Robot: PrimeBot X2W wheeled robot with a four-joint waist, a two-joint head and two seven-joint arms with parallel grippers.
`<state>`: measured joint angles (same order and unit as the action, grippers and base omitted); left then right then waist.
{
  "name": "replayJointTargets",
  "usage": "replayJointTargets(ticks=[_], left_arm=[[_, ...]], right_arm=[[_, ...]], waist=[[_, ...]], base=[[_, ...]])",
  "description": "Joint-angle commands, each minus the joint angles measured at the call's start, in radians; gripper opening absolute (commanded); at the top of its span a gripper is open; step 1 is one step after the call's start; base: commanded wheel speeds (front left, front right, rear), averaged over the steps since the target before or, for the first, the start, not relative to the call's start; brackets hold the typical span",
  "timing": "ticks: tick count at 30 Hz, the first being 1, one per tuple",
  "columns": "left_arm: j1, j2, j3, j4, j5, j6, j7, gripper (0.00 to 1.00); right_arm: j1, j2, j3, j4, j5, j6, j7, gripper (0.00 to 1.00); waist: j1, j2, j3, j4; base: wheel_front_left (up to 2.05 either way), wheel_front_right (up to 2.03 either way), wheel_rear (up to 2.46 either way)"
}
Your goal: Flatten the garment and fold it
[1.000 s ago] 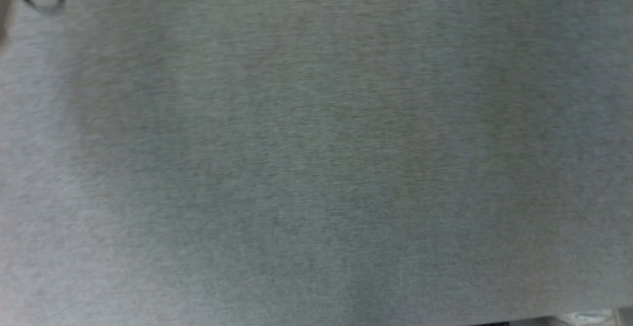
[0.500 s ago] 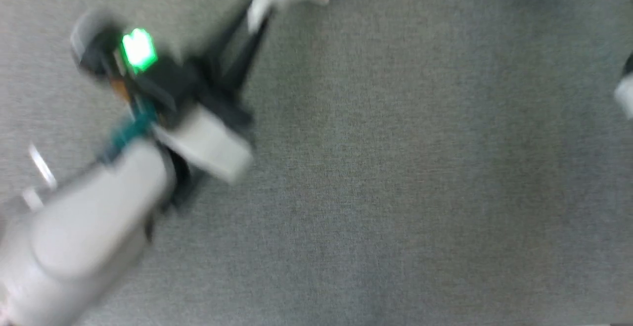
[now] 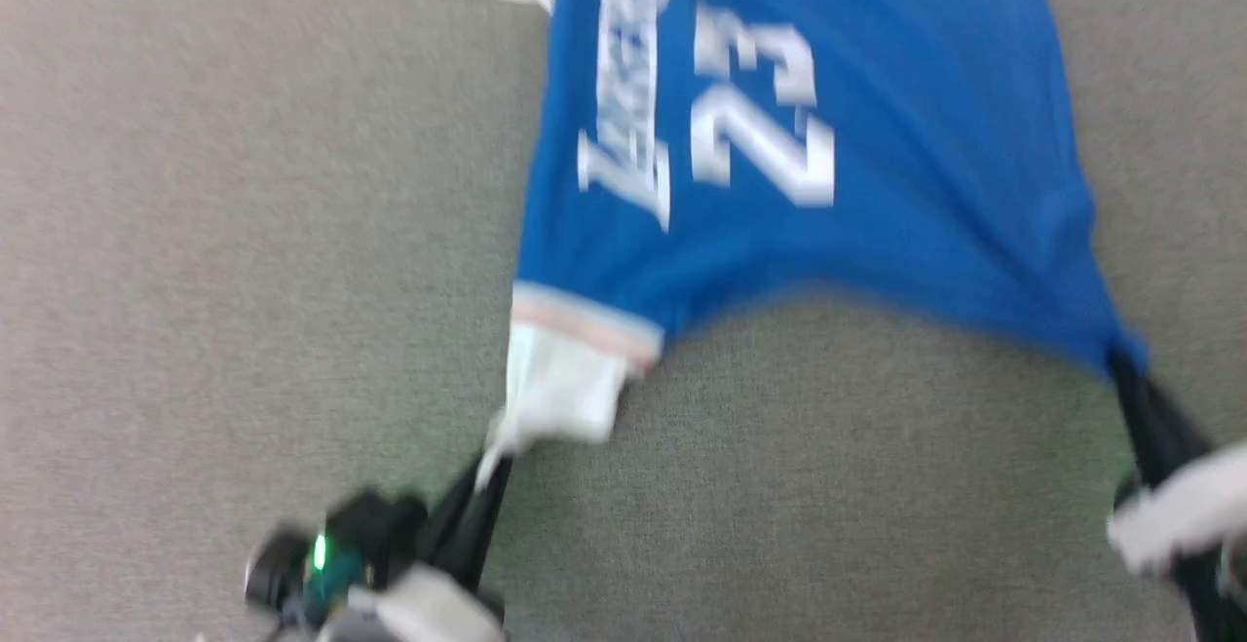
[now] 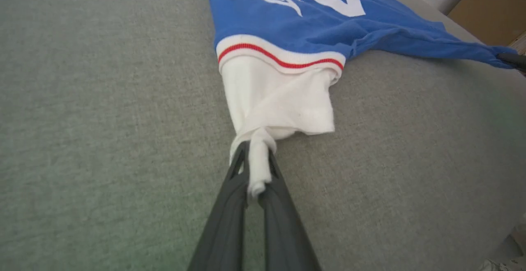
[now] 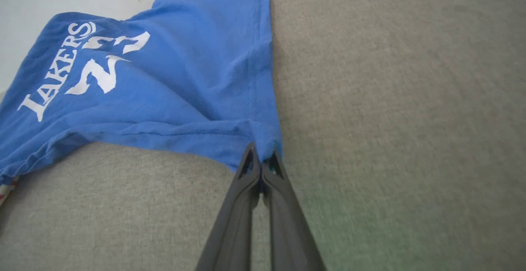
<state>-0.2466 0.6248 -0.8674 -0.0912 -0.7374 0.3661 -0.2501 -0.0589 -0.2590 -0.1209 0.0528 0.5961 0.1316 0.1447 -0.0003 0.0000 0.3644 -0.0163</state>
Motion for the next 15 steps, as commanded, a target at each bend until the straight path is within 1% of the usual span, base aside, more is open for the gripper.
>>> replayJointTargets(ticks=[1,2,4,7,9,13,15], left_arm=[[0.059,0.003,-0.006,0.019,-0.015,0.001,-0.008,0.0],[0.059,0.003,-0.006,0.019,-0.015,0.001,-0.008,0.0],[0.14,-0.001,-0.007,0.031,-0.068,-0.009,-0.009,0.0],[0.205,0.012,-0.019,0.046,-0.113,-0.025,0.006,0.0],[0.244,0.02,-0.032,0.057,-0.15,-0.034,0.038,0.0],[0.311,0.036,-0.051,0.057,-0.234,-0.056,0.109,0.0],[0.335,0.044,-0.051,0.05,-0.265,-0.058,0.129,0.0]], right_arm=[[0.069,0.023,-0.026,0.006,-0.006,-0.001,0.002,0.0],[0.069,0.023,-0.026,0.006,-0.006,-0.001,0.002,0.0],[0.158,0.057,-0.05,0.008,-0.019,-0.001,0.019,0.0],[0.23,0.084,-0.069,0.015,-0.035,-0.001,0.034,0.0],[0.271,0.107,-0.082,0.018,-0.039,-0.001,0.045,0.0],[0.339,0.127,-0.08,0.017,-0.05,-0.001,0.076,0.0],[0.369,0.135,-0.079,0.014,-0.048,-0.001,0.09,0.0]], waist=[[0.0003,0.0,-0.116,0.013],[0.0003,0.0,-0.116,0.013],[0.0003,0.0,-0.158,0.015],[0.0003,0.0,-0.196,0.02],[0.0003,0.0,-0.217,0.023],[0.0003,0.0,-0.248,0.026],[0.0003,0.0,-0.261,0.029]], base=[[0.0,0.0,0.0],[0.0,0.0,0.0],[0.0,0.0,0.0],[0.0,0.0,0.0],[0.0,0.0,0.0],[0.0,0.0,0.0],[0.0,0.0,0.0]])
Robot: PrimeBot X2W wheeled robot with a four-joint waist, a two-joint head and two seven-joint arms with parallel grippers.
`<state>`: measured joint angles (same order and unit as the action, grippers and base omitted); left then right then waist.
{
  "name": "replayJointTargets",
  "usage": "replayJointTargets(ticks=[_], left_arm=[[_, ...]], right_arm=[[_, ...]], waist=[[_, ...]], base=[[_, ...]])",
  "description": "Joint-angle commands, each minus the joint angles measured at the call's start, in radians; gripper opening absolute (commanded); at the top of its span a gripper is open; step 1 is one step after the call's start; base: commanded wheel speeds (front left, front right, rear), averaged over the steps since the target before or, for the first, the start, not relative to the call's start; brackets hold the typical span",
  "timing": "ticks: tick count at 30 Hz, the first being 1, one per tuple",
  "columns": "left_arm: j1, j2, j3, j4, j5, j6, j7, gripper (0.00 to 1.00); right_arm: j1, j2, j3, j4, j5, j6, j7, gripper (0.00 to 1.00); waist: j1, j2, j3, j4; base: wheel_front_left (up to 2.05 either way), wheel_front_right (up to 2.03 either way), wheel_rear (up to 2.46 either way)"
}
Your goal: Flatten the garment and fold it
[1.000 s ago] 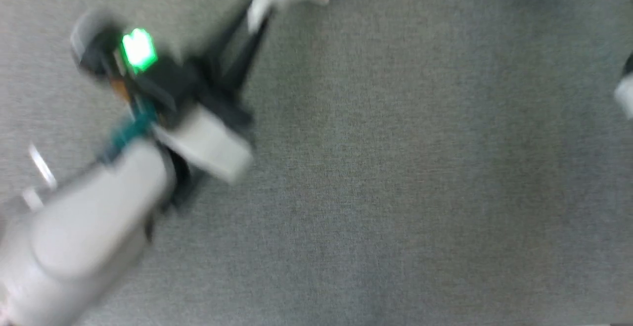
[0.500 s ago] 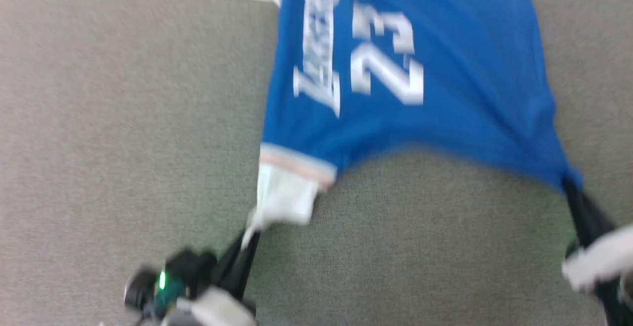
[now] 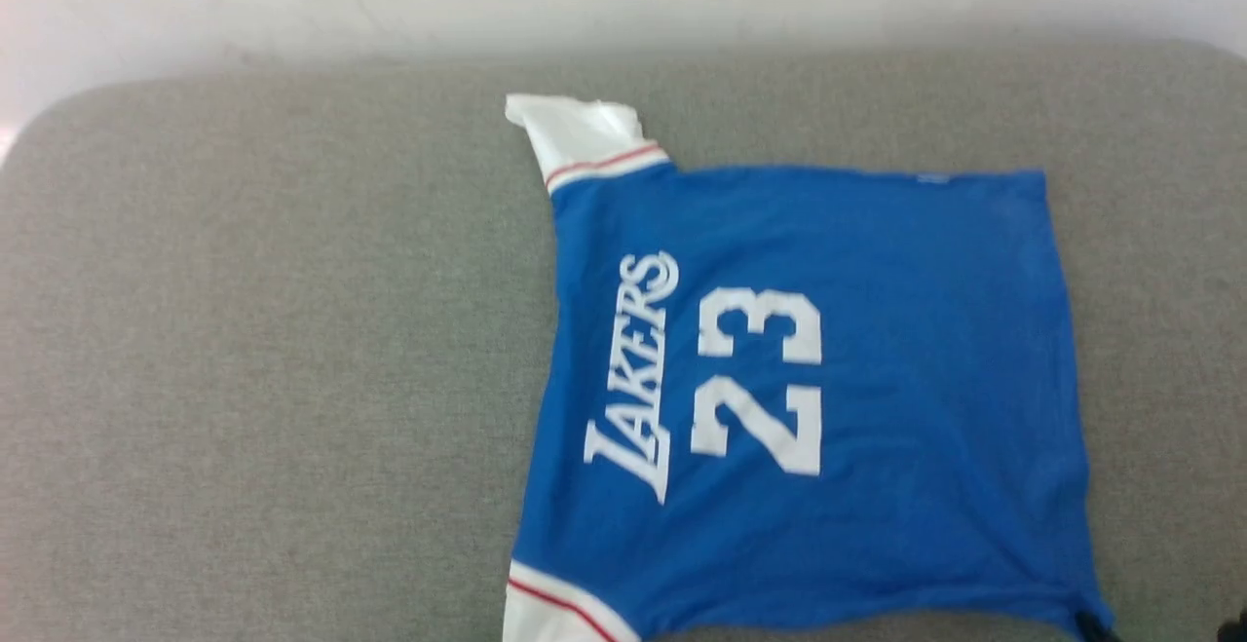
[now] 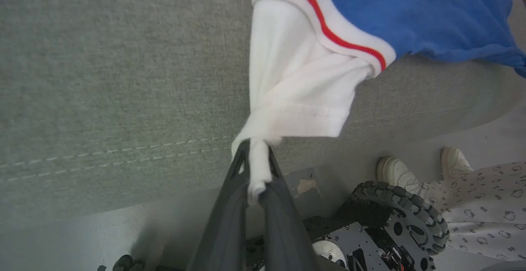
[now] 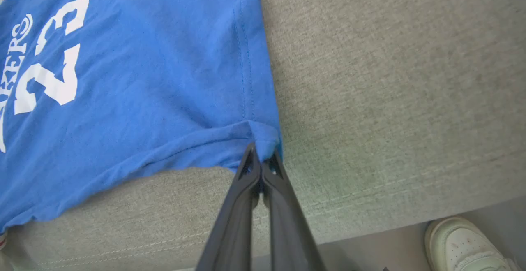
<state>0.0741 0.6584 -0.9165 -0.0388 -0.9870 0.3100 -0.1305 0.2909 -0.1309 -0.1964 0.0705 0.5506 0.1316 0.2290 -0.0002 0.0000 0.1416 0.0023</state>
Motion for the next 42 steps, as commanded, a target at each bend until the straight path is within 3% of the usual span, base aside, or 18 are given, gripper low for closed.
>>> replayJointTargets(ticks=[1,10,16,21,26,30,34,39,42], left_arm=[[0.024,0.016,-0.001,-0.007,-0.024,-0.001,0.015,0.0],[0.065,0.053,0.02,-0.041,-0.055,0.024,0.014,0.0],[0.032,0.097,0.056,-0.1,-0.006,0.066,-0.022,0.0],[-0.102,0.18,0.095,-0.182,0.121,0.13,-0.006,0.0],[-0.331,0.281,0.14,-0.281,0.252,0.136,0.101,0.0],[-0.568,0.301,0.172,-0.333,0.333,0.085,0.222,0.0],[-0.837,0.24,0.207,-0.303,0.338,-0.014,0.338,0.0],[-1.202,0.15,0.24,-0.154,0.324,-0.147,0.482,0.0],[-1.429,0.131,0.226,-0.035,0.418,-0.22,0.545,0.0]], right_arm=[[0.033,0.01,-0.004,-0.004,-0.003,-0.001,0.012,0.0],[0.105,0.035,-0.027,-0.034,-0.009,-0.001,0.04,0.0],[0.095,0.045,-0.039,-0.085,-0.017,-0.001,0.032,0.0],[-0.012,-0.016,-0.021,-0.188,-0.049,-0.001,0.06,0.0],[-0.242,-0.123,0.007,-0.301,-0.062,-0.001,0.13,0.0],[-0.48,-0.202,0.064,-0.345,-0.059,-0.001,0.212,0.0],[-0.761,-0.264,0.135,-0.325,-0.034,-0.001,0.287,0.0],[-1.161,-0.298,0.207,-0.179,-0.043,-0.001,0.363,0.0],[-1.4,-0.293,0.246,-0.041,-0.101,-0.001,0.355,0.0]], waist=[[0.0002,0.0,-0.045,0.011],[0.0002,0.0,-0.086,0.008],[0.0002,0.0,-0.092,0.005],[0.0002,0.0,-0.07,-0.006],[0.0002,0.0,-0.014,-0.021],[0.0002,0.0,0.052,-0.024],[0.0002,0.0,0.137,-0.024],[0.0002,0.0,0.27,-0.034],[0.0002,0.0,0.346,-0.051]], base=[[0.0,0.0,0.0],[0.0,0.0,0.0],[0.0,0.0,0.0],[0.0,0.0,0.0],[0.0,0.0,0.0],[0.0,0.0,0.0],[0.0,0.0,0.0],[0.0,0.0,0.0],[0.0,0.0,0.0]])
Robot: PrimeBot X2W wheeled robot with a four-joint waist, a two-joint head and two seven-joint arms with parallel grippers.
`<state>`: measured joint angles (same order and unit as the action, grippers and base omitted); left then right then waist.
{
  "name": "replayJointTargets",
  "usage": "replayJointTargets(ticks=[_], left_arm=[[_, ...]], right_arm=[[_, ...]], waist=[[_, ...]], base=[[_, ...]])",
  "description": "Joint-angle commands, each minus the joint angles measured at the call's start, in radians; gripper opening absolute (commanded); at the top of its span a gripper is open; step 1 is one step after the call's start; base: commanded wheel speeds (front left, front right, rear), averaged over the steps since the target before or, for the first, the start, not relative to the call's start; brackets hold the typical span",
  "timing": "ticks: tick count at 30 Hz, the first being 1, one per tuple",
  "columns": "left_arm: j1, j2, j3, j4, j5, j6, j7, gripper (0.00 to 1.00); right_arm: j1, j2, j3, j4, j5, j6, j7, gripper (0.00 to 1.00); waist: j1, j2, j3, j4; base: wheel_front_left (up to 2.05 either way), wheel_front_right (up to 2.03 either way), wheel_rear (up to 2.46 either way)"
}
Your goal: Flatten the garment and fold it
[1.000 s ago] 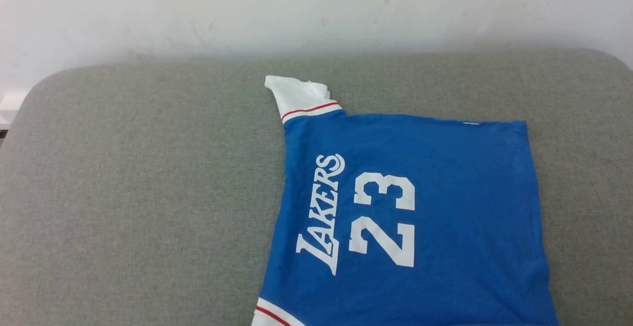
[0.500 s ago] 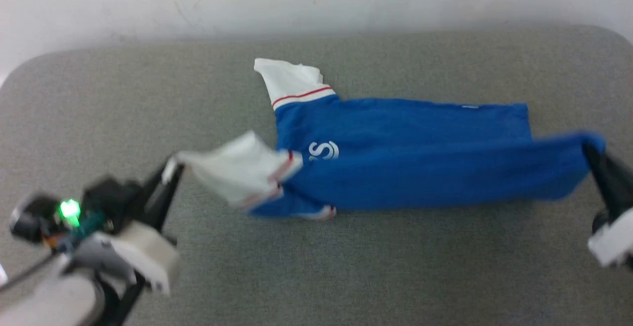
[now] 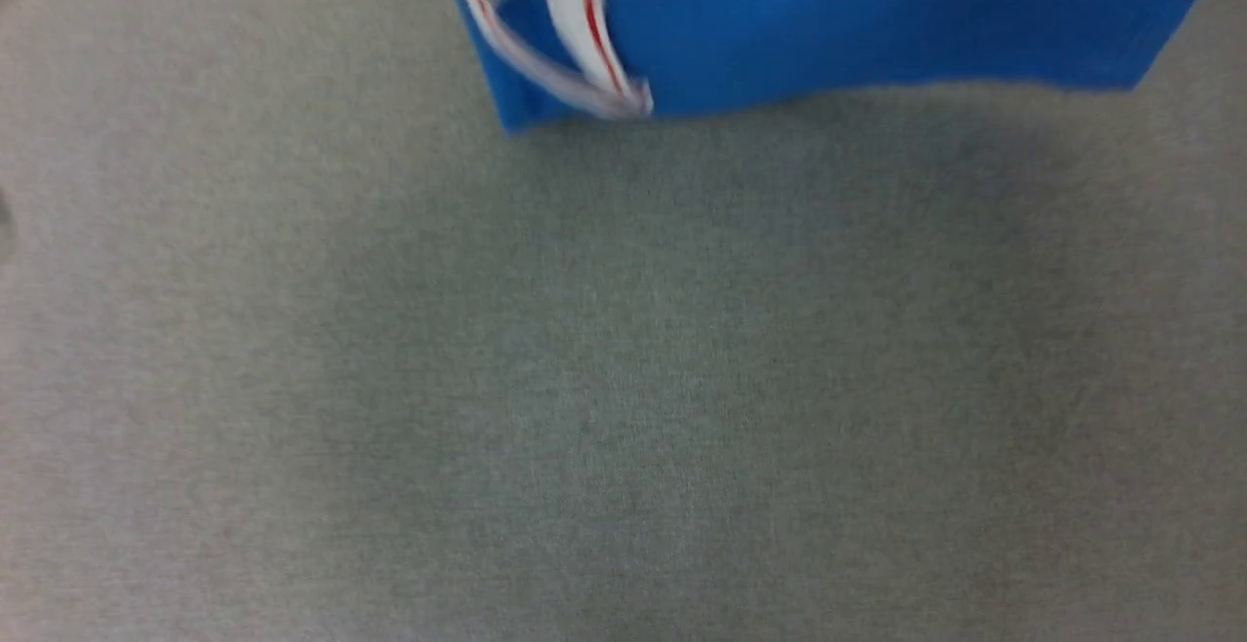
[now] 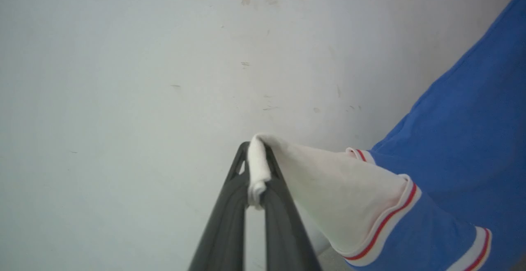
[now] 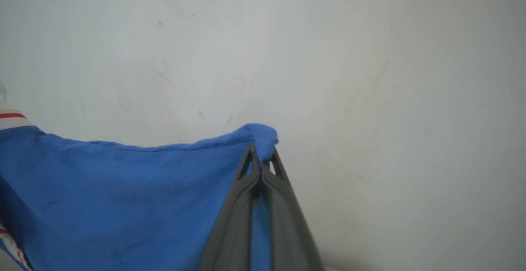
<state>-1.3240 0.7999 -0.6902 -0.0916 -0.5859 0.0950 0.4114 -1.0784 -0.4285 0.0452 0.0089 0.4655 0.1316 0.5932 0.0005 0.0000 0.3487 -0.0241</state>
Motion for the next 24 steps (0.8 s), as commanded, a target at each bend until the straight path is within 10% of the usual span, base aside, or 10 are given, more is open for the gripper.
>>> replayJointTargets(ticks=[1,15,24], left_arm=[[-0.102,-0.026,-0.001,0.057,0.047,-0.019,0.009,0.0],[-0.597,-0.25,0.01,0.475,0.305,-0.01,-0.404,0.0],[-0.568,-0.275,-0.002,0.574,0.228,-0.121,-0.509,0.0]], right_arm=[[-0.105,0.011,0.011,0.07,-0.04,-0.001,-0.022,0.0],[-0.6,0.091,-0.038,0.545,-0.291,-0.001,-0.336,0.0],[-0.624,0.026,0.054,0.638,-0.254,-0.001,-0.438,0.0]], waist=[[-0.0005,0.0,0.166,-0.028],[-0.0005,0.0,0.339,-0.039],[-0.0005,0.0,0.456,-0.037]], base=[[0.0,0.0,0.0],[0.0,0.0,0.0],[0.0,0.0,0.0]])
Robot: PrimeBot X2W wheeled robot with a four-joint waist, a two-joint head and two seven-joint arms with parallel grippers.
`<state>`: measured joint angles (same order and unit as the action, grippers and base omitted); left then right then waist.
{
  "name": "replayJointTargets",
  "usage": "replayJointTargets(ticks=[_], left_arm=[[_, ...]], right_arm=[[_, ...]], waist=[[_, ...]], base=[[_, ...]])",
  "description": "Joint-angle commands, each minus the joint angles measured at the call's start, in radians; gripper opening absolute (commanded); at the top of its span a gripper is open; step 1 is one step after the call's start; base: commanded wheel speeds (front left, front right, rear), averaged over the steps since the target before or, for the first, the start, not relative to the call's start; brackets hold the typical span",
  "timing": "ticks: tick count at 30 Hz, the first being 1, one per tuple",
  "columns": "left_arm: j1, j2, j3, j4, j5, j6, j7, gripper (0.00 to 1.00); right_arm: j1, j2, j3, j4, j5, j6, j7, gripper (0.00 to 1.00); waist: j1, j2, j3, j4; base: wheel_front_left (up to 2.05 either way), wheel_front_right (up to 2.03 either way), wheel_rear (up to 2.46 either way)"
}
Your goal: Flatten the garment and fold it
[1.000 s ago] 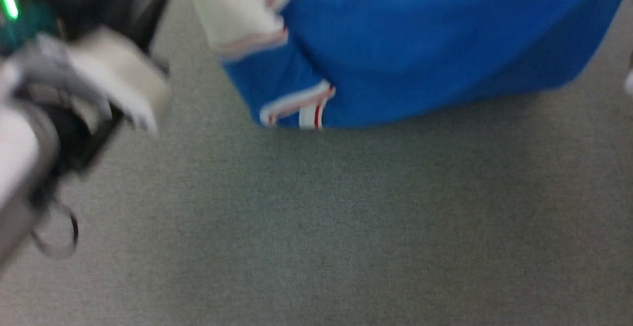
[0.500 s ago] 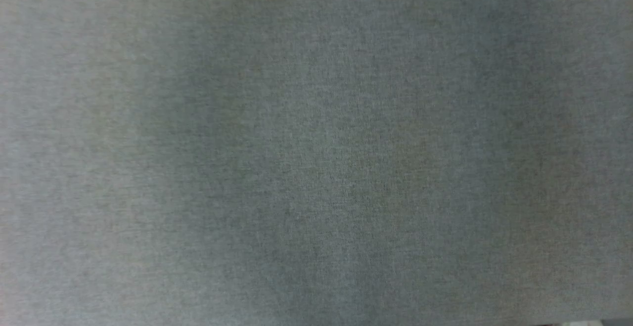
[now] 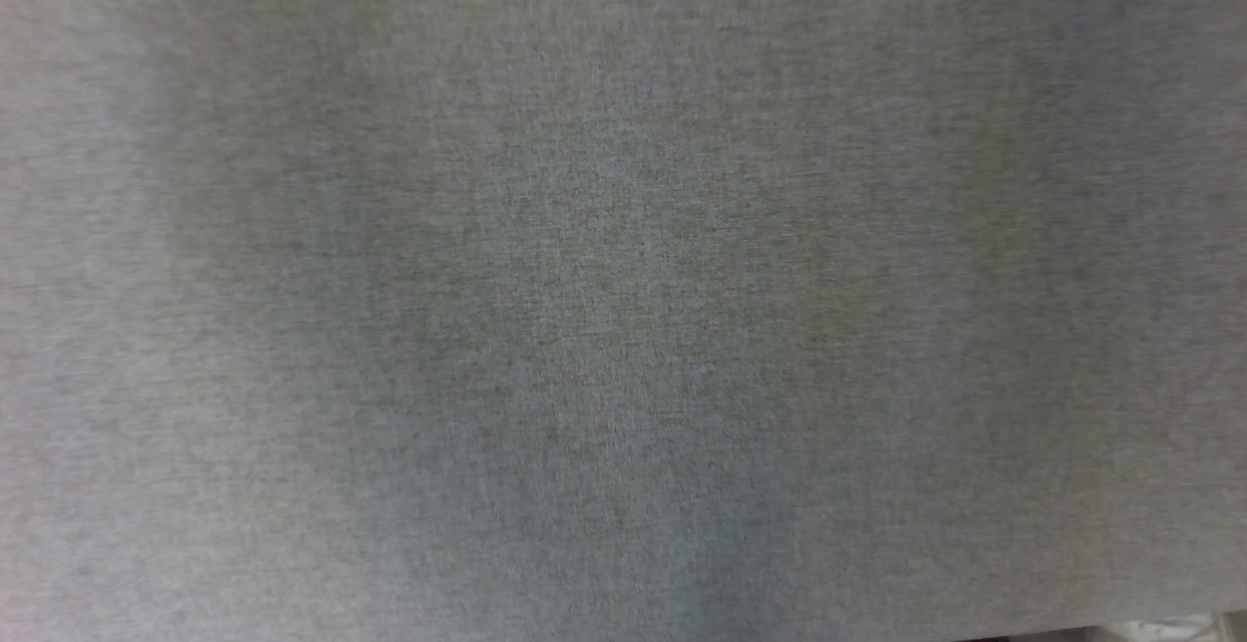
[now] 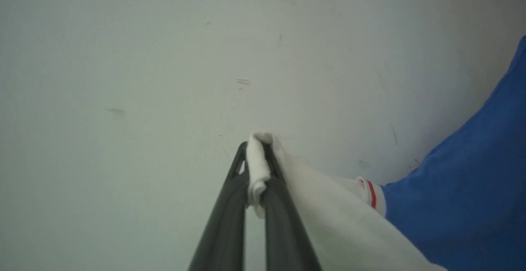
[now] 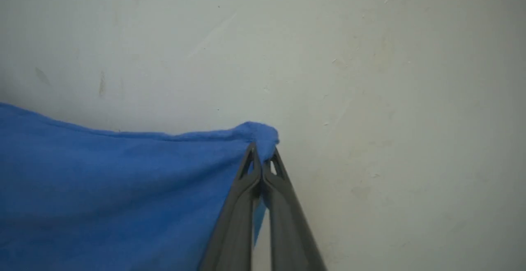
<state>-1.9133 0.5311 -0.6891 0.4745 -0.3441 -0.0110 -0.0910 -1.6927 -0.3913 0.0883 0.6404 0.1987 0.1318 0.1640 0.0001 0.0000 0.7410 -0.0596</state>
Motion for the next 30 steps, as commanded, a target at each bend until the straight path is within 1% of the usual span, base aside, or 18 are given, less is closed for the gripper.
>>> replayJointTargets(ticks=[1,4,7,9,11,13,15,16,18,20,22,25,27,30], left_arm=[[0.033,-0.009,-0.005,0.013,-0.031,-0.034,-0.012,0.0],[0.082,-0.012,-0.017,0.014,-0.087,-0.08,-0.022,0.0],[0.146,-0.001,-0.058,-0.025,-0.141,-0.108,-0.015,0.0],[0.195,0.018,-0.089,-0.076,-0.185,-0.115,-0.003,0.0],[0.249,0.044,-0.105,-0.148,-0.245,-0.118,0.013,0.0],[0.311,0.074,-0.111,-0.234,-0.308,-0.119,0.03,0.0],[0.386,0.113,-0.122,-0.326,-0.347,-0.118,0.044,0.0],[0.433,0.126,-0.121,-0.369,-0.371,-0.108,0.042,0.0],[0.533,0.161,-0.127,-0.46,-0.4,-0.074,0.043,0.0],[0.639,0.193,-0.136,-0.54,-0.415,-0.024,0.031,0.0],[0.755,0.224,-0.151,-0.606,-0.427,0.03,0.015,0.0],[0.919,0.263,-0.187,-0.671,-0.422,0.11,-0.018,0.0],[1.022,0.282,-0.218,-0.69,-0.421,0.157,-0.035,0.0],[1.172,0.282,-0.247,-0.71,-0.469,0.219,-0.067,0.0]], right_arm=[[-0.007,-0.023,0.028,0.009,0.027,-0.001,-0.017,0.0],[0.018,-0.067,0.092,0.006,0.079,-0.001,-0.046,0.0],[0.067,-0.125,0.177,-0.028,0.156,-0.001,-0.069,0.0],[0.114,-0.167,0.225,-0.074,0.223,-0.001,-0.077,0.0],[0.172,-0.212,0.25,-0.143,0.299,-0.001,-0.079,0.0],[0.242,-0.266,0.255,-0.222,0.366,-0.001,-0.076,0.0],[0.336,-0.313,0.242,-0.302,0.419,-0.001,-0.08,0.0],[0.389,-0.332,0.23,-0.336,0.44,-0.001,-0.082,0.0],[0.502,-0.361,0.193,-0.398,0.477,-0.001,-0.085,0.0],[0.626,-0.373,0.151,-0.451,0.5,-0.001,-0.088,0.0],[0.757,-0.37,0.107,-0.492,0.514,-0.001,-0.088,0.0],[0.946,-0.344,0.039,-0.54,0.508,-0.001,-0.092,0.0],[1.064,-0.309,0.0,-0.562,0.501,-0.001,-0.092,0.0],[1.218,-0.245,-0.045,-0.579,0.481,-0.001,-0.093,0.0]], waist=[[-0.0001,0.0,0.073,-0.001],[-0.0001,0.0,0.084,0.003],[-0.0001,0.0,0.078,0.012],[-0.0001,0.0,0.069,0.016],[-0.0001,0.0,0.06,0.019],[-0.0001,0.0,0.053,0.028],[-0.0001,0.0,0.035,0.036],[-0.0001,0.0,0.02,0.04],[-0.0001,0.0,-0.007,0.046],[-0.0001,0.0,-0.038,0.051],[-0.0001,0.0,-0.073,0.055],[-0.0001,0.0,-0.126,0.063],[-0.0001,0.0,-0.158,0.064],[-0.0001,0.0,-0.207,0.063]], base=[[0.0,0.0,0.0],[0.0,0.0,0.0],[0.0,0.0,0.0],[0.0,0.0,0.0],[0.0,0.0,0.0],[0.0,0.0,0.0],[0.0,0.0,0.0],[0.0,0.0,0.0],[0.0,0.0,0.0],[0.0,0.0,0.0],[0.0,0.0,0.0],[0.0,0.0,0.0],[0.0,0.0,0.0],[0.0,0.0,0.0]])
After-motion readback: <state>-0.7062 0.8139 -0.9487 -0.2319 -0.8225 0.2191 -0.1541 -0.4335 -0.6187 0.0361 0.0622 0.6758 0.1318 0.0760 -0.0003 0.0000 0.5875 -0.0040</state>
